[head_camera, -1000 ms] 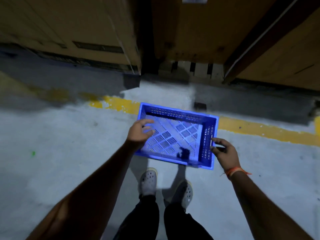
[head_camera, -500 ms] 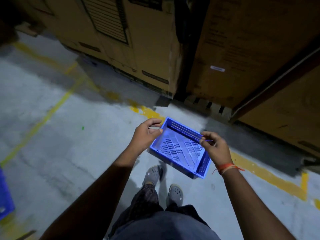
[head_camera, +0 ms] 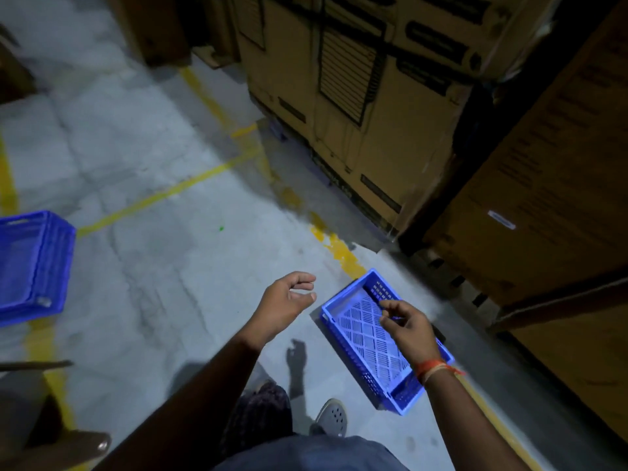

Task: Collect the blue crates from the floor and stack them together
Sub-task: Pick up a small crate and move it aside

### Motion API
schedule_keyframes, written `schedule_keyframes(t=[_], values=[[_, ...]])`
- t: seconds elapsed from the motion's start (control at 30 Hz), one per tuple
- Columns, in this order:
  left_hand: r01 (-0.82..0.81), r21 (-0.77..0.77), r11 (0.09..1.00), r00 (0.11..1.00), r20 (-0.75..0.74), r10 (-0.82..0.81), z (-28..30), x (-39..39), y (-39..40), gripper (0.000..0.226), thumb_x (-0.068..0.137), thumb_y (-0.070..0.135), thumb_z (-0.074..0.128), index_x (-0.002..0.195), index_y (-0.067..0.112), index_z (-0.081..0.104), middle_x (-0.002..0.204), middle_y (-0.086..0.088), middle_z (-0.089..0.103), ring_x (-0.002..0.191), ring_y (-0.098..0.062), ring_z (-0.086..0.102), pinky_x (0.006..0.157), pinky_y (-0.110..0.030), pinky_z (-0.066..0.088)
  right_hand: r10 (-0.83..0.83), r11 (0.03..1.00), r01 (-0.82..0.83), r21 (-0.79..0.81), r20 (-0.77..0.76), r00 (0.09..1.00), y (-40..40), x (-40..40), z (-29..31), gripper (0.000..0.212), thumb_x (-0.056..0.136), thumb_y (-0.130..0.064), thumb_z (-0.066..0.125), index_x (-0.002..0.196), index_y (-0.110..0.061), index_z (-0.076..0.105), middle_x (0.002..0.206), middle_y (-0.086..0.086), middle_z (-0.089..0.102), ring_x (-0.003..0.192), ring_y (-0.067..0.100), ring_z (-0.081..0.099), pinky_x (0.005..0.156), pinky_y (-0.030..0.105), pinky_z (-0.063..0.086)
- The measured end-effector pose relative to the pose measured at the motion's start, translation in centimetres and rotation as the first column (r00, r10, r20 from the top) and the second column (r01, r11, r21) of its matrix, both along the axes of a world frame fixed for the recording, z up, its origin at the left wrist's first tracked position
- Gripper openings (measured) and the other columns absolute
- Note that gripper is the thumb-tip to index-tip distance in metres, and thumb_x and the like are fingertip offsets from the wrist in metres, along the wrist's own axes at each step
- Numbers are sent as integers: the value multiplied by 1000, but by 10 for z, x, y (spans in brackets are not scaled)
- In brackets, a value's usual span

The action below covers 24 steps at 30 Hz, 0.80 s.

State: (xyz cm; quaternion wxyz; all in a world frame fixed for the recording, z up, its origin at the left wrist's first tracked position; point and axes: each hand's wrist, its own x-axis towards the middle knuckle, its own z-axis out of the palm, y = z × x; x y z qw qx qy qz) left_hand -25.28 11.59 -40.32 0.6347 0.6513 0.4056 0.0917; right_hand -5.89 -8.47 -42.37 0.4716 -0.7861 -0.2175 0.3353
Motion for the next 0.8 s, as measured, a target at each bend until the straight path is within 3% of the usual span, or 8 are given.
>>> schedule_keyframes(t=[0.2,0.3,0.47,0.63,0.8], values=[[-112,-4,994,994,-7,112,-8,-62,45,30,87,23,72,116,30,68,113,5,69,86,-10,69,77,-21,49,162,987,-162,-8,6,987,88,-34,-6,25,85,-5,67,99,-25,72,97,-4,72,90,16,67,80,37,57],[-191,-9,982,982,-6,191,-10,-95,81,29,89,19,72,116,29,67,114,4,69,84,-10,68,73,-18,49,262,965,-262,-14,-1,965,143,-54,-4,24,86,-4,67,101,-22,72,99,-5,71,89,17,68,82,35,57],[-326,25,945,945,-3,326,-4,-163,150,28,86,22,72,111,35,68,111,6,70,75,-6,66,73,-21,49,403,915,-404,9,37,914,245,-99,6,27,84,-2,67,98,-25,71,85,-5,67,78,12,64,73,24,52],[-535,86,840,845,47,533,15,-240,193,32,80,32,70,111,33,69,108,4,71,77,-8,68,73,-23,52,587,808,-589,14,72,807,339,-151,15,27,83,-8,68,99,-29,72,86,-5,68,76,13,65,73,29,52],[-721,99,686,692,38,721,13,-312,218,30,81,25,71,111,31,70,106,6,72,77,-5,70,73,-26,53,733,676,-736,32,70,677,426,-214,22,27,84,-7,68,100,-28,72,84,-8,66,74,12,64,73,26,51]])
